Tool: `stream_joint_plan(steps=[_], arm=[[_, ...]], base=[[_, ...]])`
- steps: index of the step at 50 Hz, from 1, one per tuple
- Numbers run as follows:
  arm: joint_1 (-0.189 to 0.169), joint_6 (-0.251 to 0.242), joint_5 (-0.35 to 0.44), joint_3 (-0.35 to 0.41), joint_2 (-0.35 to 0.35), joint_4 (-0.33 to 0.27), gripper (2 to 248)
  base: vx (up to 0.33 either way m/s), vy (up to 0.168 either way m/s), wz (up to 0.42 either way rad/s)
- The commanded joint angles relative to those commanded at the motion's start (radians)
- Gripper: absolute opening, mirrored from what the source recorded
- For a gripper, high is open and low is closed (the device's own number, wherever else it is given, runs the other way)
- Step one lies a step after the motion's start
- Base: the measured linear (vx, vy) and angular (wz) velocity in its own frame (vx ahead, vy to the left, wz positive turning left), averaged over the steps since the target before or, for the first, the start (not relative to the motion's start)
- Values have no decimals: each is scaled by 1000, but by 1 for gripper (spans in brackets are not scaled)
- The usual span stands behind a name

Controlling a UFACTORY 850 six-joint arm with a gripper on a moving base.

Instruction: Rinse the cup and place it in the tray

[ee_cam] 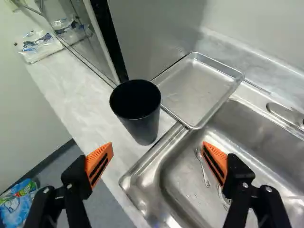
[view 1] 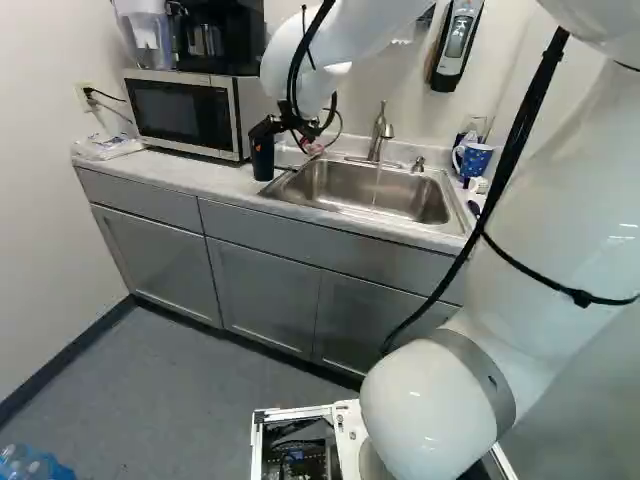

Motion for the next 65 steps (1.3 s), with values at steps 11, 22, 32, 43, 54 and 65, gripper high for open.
stream_joint_plan(steps=[11,22,32,43,54,65], arm=[[0,0,59,6,-19,0,247],[3,0,119,11,-39,0,247],[14,0,179,14,-57,0,247],[23,0,219,24,-71,0,247],[29,0,260,36,-84,0,247],[35,0,319,45,-98,0,247]], base=[[0,0,0],[0,0,0],[0,0,0],[0,0,0],[0,0,0],[0,0,0]])
